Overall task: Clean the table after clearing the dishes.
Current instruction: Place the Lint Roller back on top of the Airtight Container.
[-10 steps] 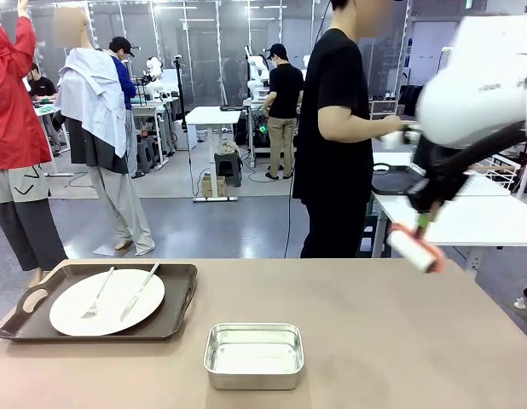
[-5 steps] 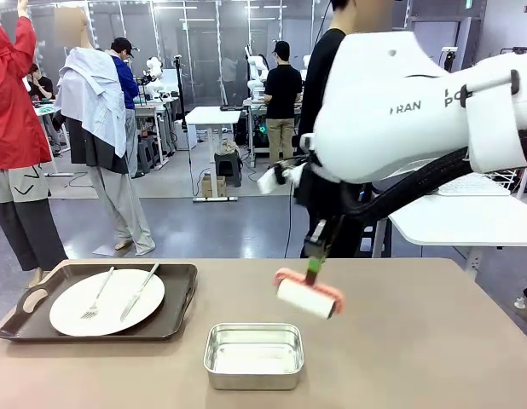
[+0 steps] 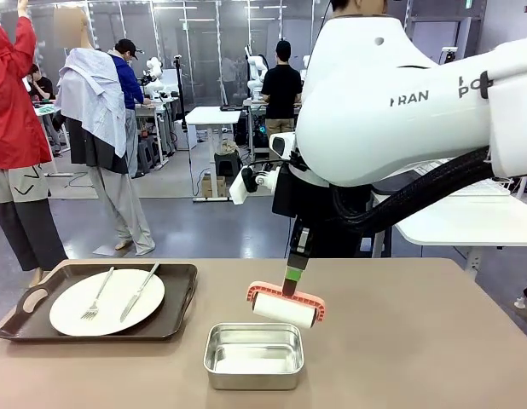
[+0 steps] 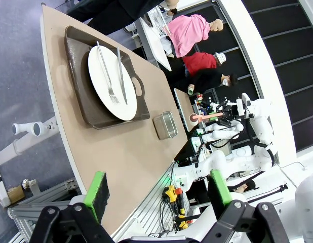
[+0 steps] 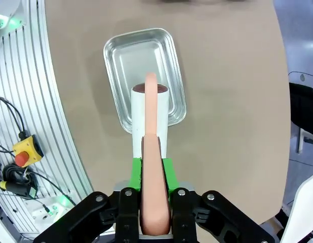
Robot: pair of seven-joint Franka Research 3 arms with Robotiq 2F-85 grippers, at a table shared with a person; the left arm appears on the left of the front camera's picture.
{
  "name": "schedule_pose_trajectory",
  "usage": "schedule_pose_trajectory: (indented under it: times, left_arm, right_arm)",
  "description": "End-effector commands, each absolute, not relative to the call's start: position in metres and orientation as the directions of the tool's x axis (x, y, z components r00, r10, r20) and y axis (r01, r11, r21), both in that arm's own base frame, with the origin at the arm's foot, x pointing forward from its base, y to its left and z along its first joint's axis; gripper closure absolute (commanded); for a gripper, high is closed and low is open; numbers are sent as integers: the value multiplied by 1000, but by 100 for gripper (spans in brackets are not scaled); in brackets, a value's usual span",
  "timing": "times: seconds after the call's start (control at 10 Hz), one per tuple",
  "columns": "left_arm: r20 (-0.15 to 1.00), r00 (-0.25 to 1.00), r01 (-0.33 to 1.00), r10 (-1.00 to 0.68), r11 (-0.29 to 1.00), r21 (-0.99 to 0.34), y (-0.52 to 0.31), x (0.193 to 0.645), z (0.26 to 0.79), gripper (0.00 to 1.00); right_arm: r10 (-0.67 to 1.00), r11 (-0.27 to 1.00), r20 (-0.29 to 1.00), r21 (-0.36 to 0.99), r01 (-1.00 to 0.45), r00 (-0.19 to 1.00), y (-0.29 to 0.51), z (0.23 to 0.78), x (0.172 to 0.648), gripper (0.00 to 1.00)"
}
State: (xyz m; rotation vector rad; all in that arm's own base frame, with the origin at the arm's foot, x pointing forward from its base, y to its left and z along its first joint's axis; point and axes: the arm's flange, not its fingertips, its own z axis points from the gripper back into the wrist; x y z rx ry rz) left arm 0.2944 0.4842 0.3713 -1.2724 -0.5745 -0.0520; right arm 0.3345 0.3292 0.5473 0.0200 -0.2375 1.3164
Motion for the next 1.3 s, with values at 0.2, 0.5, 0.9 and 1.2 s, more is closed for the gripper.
schedule_pose_trajectory:
  times: [0.2, 0.5, 0.9, 1.2]
  left_arm:
    - [438, 858, 345, 268, 331, -878, 483, 291, 370, 0]
    - [438, 858, 345, 268, 331, -878, 483, 291, 370, 0]
    - [438, 858, 345, 268, 331, -878, 483, 291, 370, 0]
    - [438, 858, 345, 268, 331, -878, 483, 291, 370, 0]
  right_arm:
    - [955, 259, 181, -116, -959, 236, 328, 545, 337, 80]
    - [999, -4, -43, -179, -984, 4, 382, 534, 363, 80]
    - [999, -46, 7, -83, -996, -46, 409, 513, 380, 80]
    - [998, -39, 42, -25, -999, -40, 423, 481, 396, 80]
